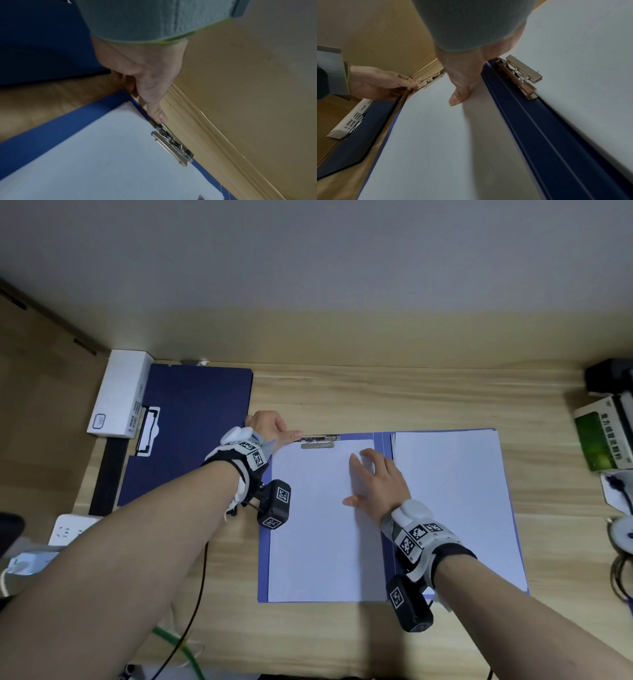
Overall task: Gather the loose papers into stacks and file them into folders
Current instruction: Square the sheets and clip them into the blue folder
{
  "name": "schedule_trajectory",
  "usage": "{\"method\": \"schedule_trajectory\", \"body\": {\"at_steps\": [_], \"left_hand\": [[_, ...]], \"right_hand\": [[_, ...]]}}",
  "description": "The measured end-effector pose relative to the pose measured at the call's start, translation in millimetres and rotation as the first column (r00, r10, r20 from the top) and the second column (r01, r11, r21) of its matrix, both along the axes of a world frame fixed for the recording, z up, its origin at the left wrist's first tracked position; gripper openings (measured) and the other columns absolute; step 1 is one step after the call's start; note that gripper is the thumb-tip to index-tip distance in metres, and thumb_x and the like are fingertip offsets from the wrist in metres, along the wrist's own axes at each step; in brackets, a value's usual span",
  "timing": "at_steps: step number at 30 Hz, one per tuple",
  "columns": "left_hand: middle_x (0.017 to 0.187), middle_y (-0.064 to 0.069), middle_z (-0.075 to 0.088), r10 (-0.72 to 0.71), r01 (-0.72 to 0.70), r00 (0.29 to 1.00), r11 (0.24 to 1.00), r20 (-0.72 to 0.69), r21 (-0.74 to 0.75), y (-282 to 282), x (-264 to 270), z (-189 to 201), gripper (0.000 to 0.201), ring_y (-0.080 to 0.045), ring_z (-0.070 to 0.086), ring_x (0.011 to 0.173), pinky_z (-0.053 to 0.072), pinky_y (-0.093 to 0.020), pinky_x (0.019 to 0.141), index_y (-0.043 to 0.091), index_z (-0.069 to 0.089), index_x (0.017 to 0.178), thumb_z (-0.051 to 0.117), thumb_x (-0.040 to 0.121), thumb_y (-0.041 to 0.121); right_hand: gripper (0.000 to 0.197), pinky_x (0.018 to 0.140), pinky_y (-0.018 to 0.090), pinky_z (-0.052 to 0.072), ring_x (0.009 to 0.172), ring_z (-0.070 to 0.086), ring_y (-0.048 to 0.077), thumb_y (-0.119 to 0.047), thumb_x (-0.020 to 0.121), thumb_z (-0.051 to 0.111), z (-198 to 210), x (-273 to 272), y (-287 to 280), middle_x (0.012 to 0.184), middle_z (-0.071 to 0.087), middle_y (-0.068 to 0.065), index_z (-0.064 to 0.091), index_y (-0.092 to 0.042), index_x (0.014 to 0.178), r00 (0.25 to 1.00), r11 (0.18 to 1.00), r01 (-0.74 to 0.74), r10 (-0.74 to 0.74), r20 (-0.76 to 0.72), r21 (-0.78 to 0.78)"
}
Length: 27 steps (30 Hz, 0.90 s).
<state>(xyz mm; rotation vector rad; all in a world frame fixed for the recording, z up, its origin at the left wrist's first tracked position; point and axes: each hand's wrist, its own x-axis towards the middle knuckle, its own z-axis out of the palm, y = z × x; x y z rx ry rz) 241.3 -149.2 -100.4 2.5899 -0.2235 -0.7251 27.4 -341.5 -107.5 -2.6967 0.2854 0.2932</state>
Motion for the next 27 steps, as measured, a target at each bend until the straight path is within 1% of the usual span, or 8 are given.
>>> {"method": "schedule_trajectory", "body": {"at_steps": [2,5,9,12,15,18,22,27], "left_hand": [[0.072,0.007,0.063,-0.007,0.007,1.0,1.0,-0.018,-0.002,-1.6,2.9,-2.3,0.05,-0.024,0.058,0.092,0.048,-0.036,0.082,0.024,0.054,0.058,0.073,0.058,0.07],[0.07,-0.001,0.066,-0.112,0.112,0.994,0.992,0.003,0.065,-6.6,5.0,3.6,0.048,-0.029,0.059,0.092,0.046,-0.036,0.086,0.02,0.057,0.057,0.074,0.068,0.063],[0.096,-0.003,0.062,-0.2,0.176,0.973,0.965,0.114,0.193,-11.6,0.8,11.2,0.048,-0.028,0.049,0.103,0.048,-0.039,0.081,0.016,0.06,0.08,0.07,0.074,0.063],[0.097,-0.004,0.059,-0.177,0.156,0.976,0.975,0.127,0.157,-1.0,-6.1,16.0,0.052,-0.027,0.05,0.099,0.044,-0.037,0.075,0.012,0.058,0.091,0.064,0.079,0.062],[0.09,-0.002,0.058,-0.069,0.062,0.988,0.997,0.141,0.055,22.7,-16.0,34.8,0.045,-0.023,0.054,0.084,0.036,-0.03,0.061,0.011,0.056,0.093,0.061,0.086,0.055],[0.08,0.0,0.054,-0.008,0.003,0.999,0.994,0.045,0.109,46.4,-40.1,55.9,0.03,-0.023,0.048,0.071,0.034,-0.027,0.059,0.013,0.054,0.083,0.057,0.092,0.041],[0.062,-0.002,0.048,-0.013,0.061,0.973,0.977,-0.228,0.204,71.1,-85.0,59.1,0.039,-0.021,0.045,0.055,0.033,-0.025,0.05,0.013,0.042,0.063,0.052,0.093,0.035],[0.059,0.0,0.032,0.011,0.04,0.954,0.986,-0.301,0.162,82.6,-124.4,42.5,0.042,-0.018,0.031,0.05,0.023,-0.027,0.05,0.014,0.029,0.061,0.056,0.087,0.032]], "right_hand": [[0.091,0.099,0.042,0.043,0.125,0.041,0.035,-0.054,0.066,0.078,0.9,0.8,0.1,0.147,0.037,0.008,0.043,-0.019,0.142,1.0,1.0,0.001,-0.001,-0.015,-0.001],[0.091,0.098,0.043,0.043,0.123,0.042,0.036,-0.054,0.067,0.077,0.8,1.4,0.8,0.147,0.036,0.009,0.041,-0.018,0.143,1.0,1.0,0.0,0.0,-0.025,-0.002],[0.092,0.097,0.044,0.044,0.122,0.043,0.038,-0.05,0.066,0.08,-1.3,0.6,0.7,0.146,0.038,0.01,0.042,-0.017,0.143,1.0,1.0,-0.004,0.004,-0.011,0.005],[0.092,0.096,0.043,0.044,0.123,0.043,0.038,-0.049,0.067,0.081,0.3,0.9,1.0,0.146,0.038,0.01,0.042,-0.016,0.143,0.999,1.0,-0.012,0.012,-0.03,-0.013],[0.094,0.096,0.042,0.043,0.124,0.042,0.038,-0.051,0.068,0.079,5.4,3.2,2.6,0.147,0.036,0.011,0.039,-0.016,0.145,0.998,0.999,-0.035,0.033,-0.055,-0.03],[0.093,0.101,0.043,0.04,0.128,0.039,0.037,-0.049,0.072,0.077,13.9,4.9,5.9,0.15,0.032,0.01,0.033,-0.015,0.148,0.994,0.997,-0.051,0.045,-0.105,-0.058],[0.077,0.102,0.04,0.04,0.131,0.036,0.033,-0.041,0.079,0.07,32.0,-7.1,21.5,0.149,0.03,0.004,0.035,-0.017,0.143,0.988,0.994,-0.049,0.034,-0.151,-0.097],[0.062,0.105,0.036,0.036,0.137,0.029,0.029,-0.022,0.082,0.061,43.1,-48.3,46.0,0.154,0.024,0.003,0.037,-0.02,0.14,0.967,0.999,-0.042,0.044,-0.251,0.013]]}}
